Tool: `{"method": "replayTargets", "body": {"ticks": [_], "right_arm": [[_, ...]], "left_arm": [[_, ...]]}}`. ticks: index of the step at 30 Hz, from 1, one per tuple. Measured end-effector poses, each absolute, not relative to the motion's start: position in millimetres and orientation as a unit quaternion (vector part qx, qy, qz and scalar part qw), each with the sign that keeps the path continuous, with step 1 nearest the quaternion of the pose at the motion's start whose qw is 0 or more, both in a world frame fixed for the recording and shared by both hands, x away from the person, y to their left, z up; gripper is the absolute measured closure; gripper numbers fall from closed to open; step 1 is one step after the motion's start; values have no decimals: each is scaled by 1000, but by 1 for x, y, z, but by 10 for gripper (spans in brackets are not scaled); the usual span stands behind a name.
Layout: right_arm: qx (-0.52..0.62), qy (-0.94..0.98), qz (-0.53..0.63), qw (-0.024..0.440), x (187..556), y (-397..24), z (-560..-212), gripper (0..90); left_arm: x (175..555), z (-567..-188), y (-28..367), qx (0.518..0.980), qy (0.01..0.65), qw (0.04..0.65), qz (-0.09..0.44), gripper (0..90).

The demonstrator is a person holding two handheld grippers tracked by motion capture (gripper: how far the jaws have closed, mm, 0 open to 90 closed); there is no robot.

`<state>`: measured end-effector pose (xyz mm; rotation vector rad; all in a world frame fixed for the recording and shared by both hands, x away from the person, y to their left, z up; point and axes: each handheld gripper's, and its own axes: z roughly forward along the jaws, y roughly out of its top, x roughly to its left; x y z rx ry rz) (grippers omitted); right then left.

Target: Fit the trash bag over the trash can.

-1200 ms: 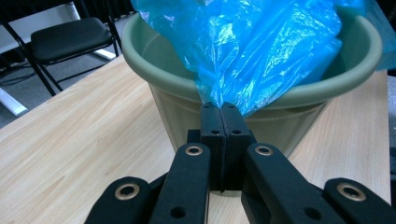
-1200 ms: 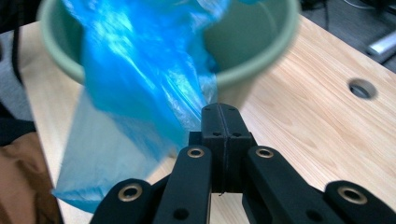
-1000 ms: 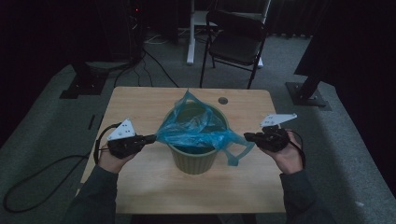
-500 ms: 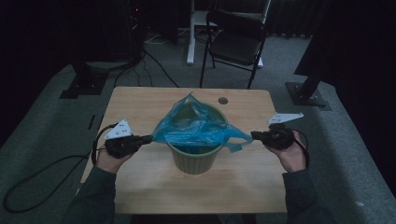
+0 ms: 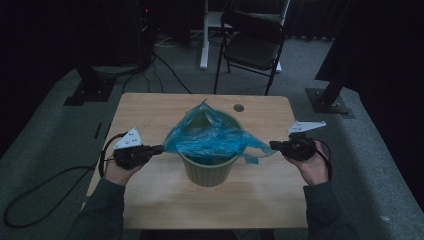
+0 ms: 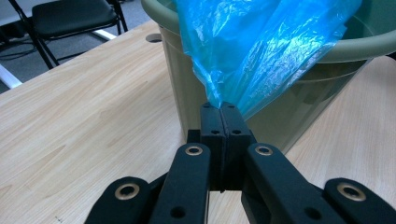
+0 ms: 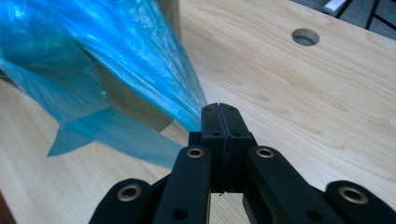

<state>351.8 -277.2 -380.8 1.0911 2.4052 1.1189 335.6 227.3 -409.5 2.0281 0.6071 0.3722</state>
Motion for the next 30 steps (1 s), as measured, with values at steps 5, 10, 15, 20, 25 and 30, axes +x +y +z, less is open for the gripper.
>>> {"method": "replayTargets", "body": {"ticks": [5,10,15,20,25,30], "right_arm": [[357,833,400,137,348,-273,-373,749],[333,833,420,138,341,-262,-362,696],[309,833,441,128,334,-246,-352,683],[288,836,453,118,330,-232,-345,681],[270,838,460,118,326,-216,-337,701],[269,838,459,123,331,-203,-333,765]], "left_arm": [[336,-410,225,831,247,474,152,900],[335,-410,224,832,246,474,151,900],[335,-410,222,832,244,475,150,900],[334,-411,221,832,243,476,148,900],[334,-411,220,832,242,477,147,899],[334,-411,219,833,240,476,145,899]]}}
